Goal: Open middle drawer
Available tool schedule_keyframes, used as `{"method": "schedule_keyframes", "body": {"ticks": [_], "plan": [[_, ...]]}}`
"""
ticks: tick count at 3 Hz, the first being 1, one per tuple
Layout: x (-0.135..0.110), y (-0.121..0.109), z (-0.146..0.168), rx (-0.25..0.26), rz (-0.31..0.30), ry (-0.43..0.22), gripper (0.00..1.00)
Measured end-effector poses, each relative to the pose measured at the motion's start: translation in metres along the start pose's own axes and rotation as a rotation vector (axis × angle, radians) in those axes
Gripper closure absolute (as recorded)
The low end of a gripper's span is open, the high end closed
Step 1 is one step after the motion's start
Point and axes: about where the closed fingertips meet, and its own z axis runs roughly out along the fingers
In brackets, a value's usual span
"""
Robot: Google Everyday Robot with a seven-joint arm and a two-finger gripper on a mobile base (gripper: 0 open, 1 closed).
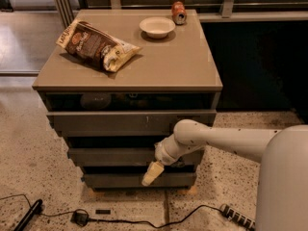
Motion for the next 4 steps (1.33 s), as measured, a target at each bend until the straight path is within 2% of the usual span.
{"method": "schedule_keyframes", "body": {"ticks": [1, 2, 3, 4], "plan": [[-0.012, -0.016, 0.004, 0.068, -0.021, -0.023, 0.0], [-0.008, -0.013, 0.025, 0.052, -0.016, -0.014, 0.0], [0.012, 0.01, 0.026, 0.05, -0.039, -0.008, 0.0], [0.014, 0.012, 0.027, 0.048, -0.043, -0.007, 0.0]]}}
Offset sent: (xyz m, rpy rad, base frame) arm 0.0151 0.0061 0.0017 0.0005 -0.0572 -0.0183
